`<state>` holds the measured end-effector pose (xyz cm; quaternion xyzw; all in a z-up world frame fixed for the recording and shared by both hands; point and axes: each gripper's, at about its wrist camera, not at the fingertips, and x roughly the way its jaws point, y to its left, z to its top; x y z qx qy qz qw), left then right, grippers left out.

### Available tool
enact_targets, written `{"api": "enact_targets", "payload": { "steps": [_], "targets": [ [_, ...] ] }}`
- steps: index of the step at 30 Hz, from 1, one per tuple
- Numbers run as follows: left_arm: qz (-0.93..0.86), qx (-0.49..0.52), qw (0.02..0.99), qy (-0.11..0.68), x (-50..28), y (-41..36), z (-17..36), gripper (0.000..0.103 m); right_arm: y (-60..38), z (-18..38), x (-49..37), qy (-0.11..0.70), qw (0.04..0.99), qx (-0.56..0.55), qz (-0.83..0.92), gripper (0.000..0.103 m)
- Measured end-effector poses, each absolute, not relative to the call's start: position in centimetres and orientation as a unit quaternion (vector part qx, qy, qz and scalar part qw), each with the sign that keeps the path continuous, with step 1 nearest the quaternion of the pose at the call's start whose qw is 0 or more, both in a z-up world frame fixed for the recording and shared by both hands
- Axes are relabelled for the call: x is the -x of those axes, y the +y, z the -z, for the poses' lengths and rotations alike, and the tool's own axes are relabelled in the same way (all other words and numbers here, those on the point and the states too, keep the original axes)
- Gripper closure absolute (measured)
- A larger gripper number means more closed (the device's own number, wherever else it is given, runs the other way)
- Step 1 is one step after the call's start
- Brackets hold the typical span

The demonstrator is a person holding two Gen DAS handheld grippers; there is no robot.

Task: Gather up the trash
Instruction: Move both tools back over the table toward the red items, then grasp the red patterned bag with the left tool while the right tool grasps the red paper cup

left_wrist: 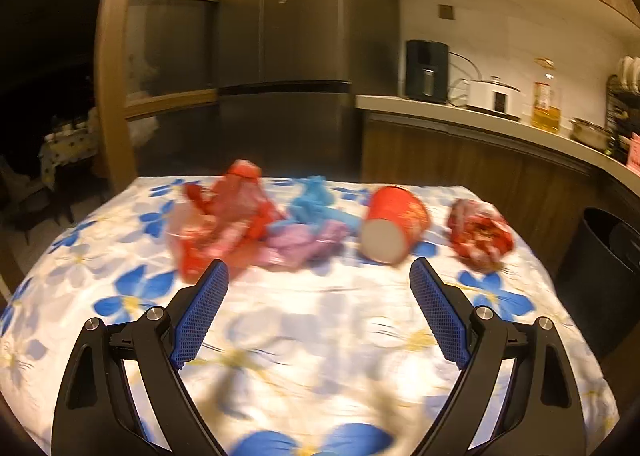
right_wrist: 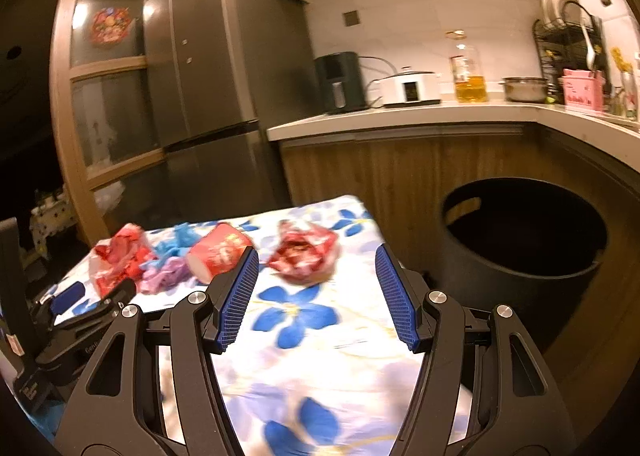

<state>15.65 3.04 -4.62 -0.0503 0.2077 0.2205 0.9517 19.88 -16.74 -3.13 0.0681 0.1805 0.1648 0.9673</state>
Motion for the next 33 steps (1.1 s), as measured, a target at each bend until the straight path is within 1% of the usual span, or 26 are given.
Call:
{"api": "enact_targets", "payload": {
  "steps": [7, 13, 18, 21, 22, 24, 25, 27, 28, 29, 30, 31, 33],
  "targets": [
    [-0.258, 0.063, 0.943, 0.202, -13.9, 7.6, 4.5, 0.015, -11.4, 3.4, -20.7, 0.193, 0.958, -0.061, -0.202, 0.043],
    [-0.286, 0.078, 0.934, 0.2, -14.1, 12.5, 4.2, 0.015, -7.5, 3.6, -20.8, 0.194, 0.953, -0.05, -0.229, 0.043],
    [-0.289, 0.085, 0.928, 0.22, -16.4, 15.5, 4.5, 0.015, -5.3, 3.8, -21.5, 0.2, 0.95, -0.049, -0.234, 0.043],
    [-0.282, 0.09, 0.922, 0.25, -18.1, 16.7, 5.4, 0.016, -4.4, 3.9, -22.1, 0.203, 0.95, -0.046, -0.232, 0.043],
    [-0.274, 0.097, 0.921, 0.259, -18.7, 17.1, 5.6, 0.019, -4.2, 4.0, -22.3, 0.204, 0.95, -0.046, -0.232, 0.043],
    [-0.265, 0.107, 0.918, 0.276, -19.2, 17.5, 6.2, 0.036, -3.7, 4.1, -23.0, 0.208, 0.95, -0.044, -0.23, 0.043],
    [-0.26, 0.113, 0.916, 0.284, -19.4, 17.7, 6.5, 0.04, -3.5, 4.2, -23.2, 0.21, 0.95, -0.044, -0.229, 0.043],
    [-0.255, 0.122, 0.913, 0.295, -19.6, 17.9, 7.1, 0.062, -3.0, 4.3, -23.8, 0.214, 0.949, -0.042, -0.227, 0.043],
    [-0.249, 0.129, 0.912, 0.3, -19.7, 18.1, 7.3, 0.067, -2.7, 4.5, -24.1, 0.216, 0.949, -0.042, -0.227, 0.043],
    [-0.246, 0.134, 0.912, 0.301, -19.6, 18.2, 7.5, 0.078, -2.6, 4.5, -24.3, 0.218, 0.949, -0.041, -0.226, 0.043],
    [-0.242, 0.139, 0.911, 0.302, -19.5, 18.3, 7.6, 0.085, -2.2, 4.6, -24.7, 0.22, 0.948, -0.039, -0.225, 0.043],
    [-0.238, 0.146, 0.912, 0.301, -19.3, 18.4, 7.7, 0.086, -1.8, 4.8, -25.0, 0.223, 0.948, -0.037, -0.223, 0.043],
    [-0.234, 0.154, 0.914, 0.294, -18.7, 18.4, 7.7, 0.092, -1.1, 5.1, -25.6, 0.228, 0.949, -0.034, -0.216, 0.043]
  ]
}}
